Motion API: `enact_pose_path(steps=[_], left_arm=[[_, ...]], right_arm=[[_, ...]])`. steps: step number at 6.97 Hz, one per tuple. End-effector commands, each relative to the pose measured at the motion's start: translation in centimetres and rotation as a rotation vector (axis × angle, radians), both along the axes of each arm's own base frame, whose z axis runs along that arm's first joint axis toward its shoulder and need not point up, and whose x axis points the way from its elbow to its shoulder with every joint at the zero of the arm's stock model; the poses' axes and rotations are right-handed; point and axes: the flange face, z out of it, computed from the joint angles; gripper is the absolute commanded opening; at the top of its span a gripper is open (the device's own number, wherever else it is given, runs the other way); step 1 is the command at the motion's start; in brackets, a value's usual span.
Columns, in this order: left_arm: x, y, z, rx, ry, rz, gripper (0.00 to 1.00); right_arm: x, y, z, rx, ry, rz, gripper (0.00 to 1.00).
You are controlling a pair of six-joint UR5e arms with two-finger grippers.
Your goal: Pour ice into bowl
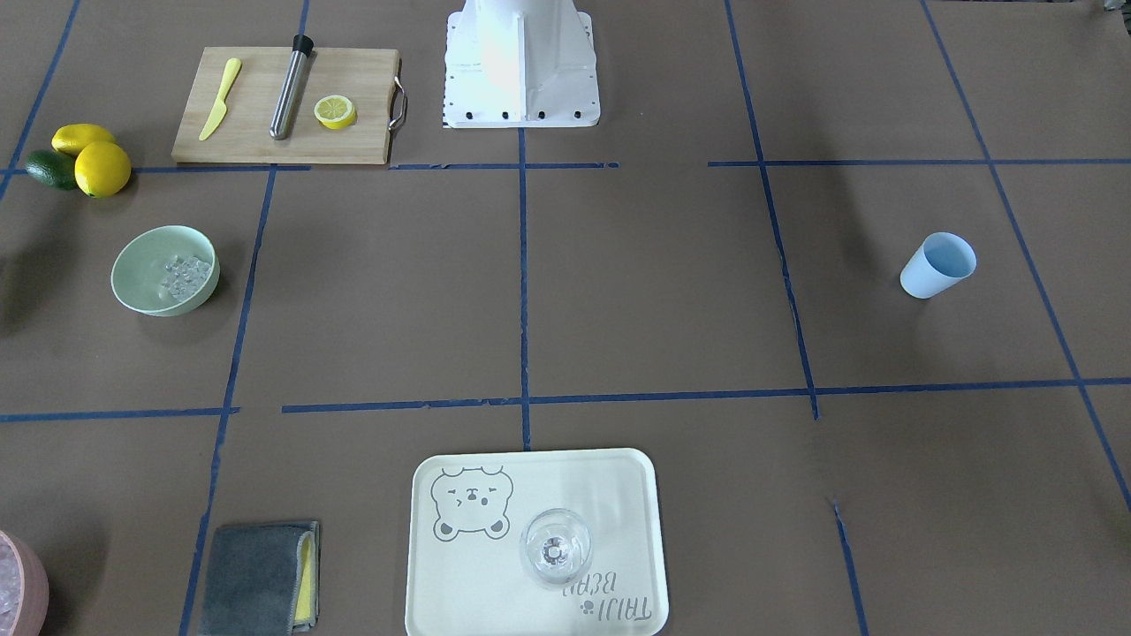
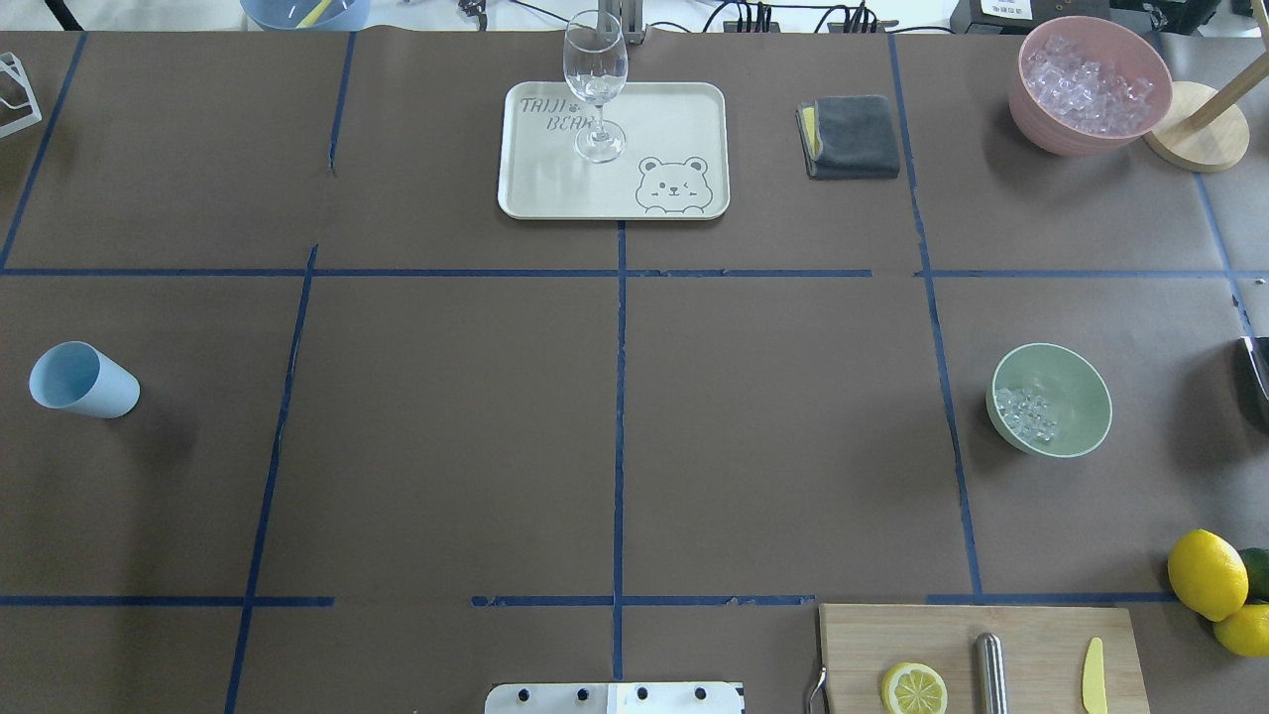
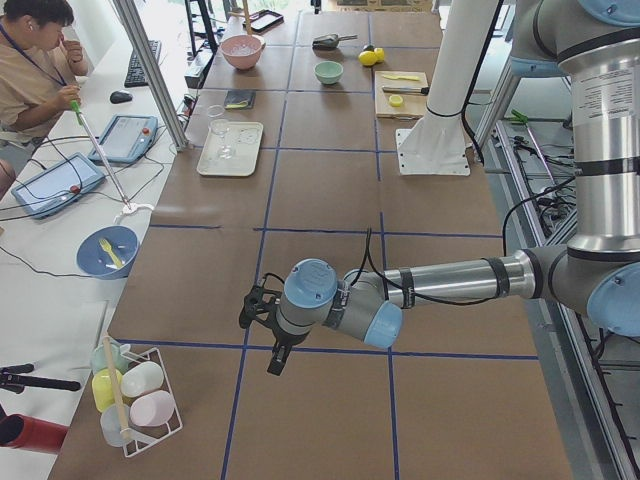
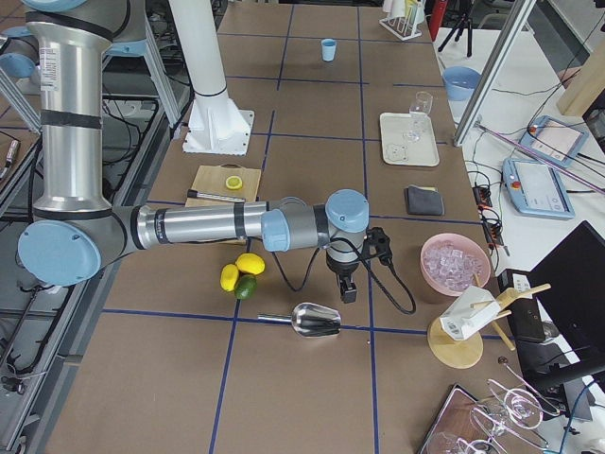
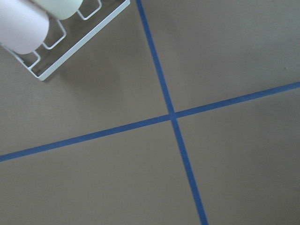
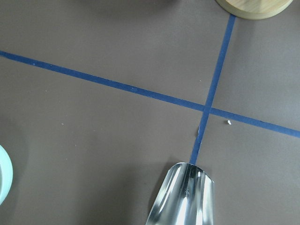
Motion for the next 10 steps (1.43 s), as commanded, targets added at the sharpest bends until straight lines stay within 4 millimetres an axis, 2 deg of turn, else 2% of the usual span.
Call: enact_pose_path(steps=[1, 2, 4, 6, 7, 8, 9, 10], left_arm=[[-1.7, -2.3, -5.7, -0.072, -0.003, 0.003, 1.00], [-1.6, -2.4, -8.2, -0.033, -0.002, -0.005, 1.00], [-1.2, -2.6, -8.5, 0.037, 0.007, 0.010, 1.00], [-0.7, 0.6, -5.0, -0.048, 0.028, 0.017, 1.00], [1.6, 1.0, -4.6, -0.103, 0.077, 0.060, 1.00], [5.4, 0.9, -7.1, -0.211, 0.130, 0.076, 1.00], [9.1, 0.8, -7.8, -0.250, 0.121, 0.117, 1.00], [9.7, 0.8, -7.4, -0.261, 0.117, 0.129, 1.00]], right_arm=[[1.0, -0.7, -0.5, -0.005, 0.017, -0.030, 1.00], [1.0, -0.5, -0.2, -0.021, 0.015, -0.019, 1.00], [1.2, 2.8, -0.3, -0.028, 0.000, -0.017, 1.00], [0.9, 2.8, -0.1, -0.039, -0.012, -0.019, 1.00], [0.8, 3.4, 0.4, -0.055, -0.028, -0.019, 1.00], [0.6, 3.7, 0.7, -0.086, -0.028, 0.005, 1.00], [0.4, 3.3, 0.2, -0.098, -0.030, 0.029, 1.00], [0.4, 3.1, -0.1, -0.090, -0.026, 0.028, 1.00]])
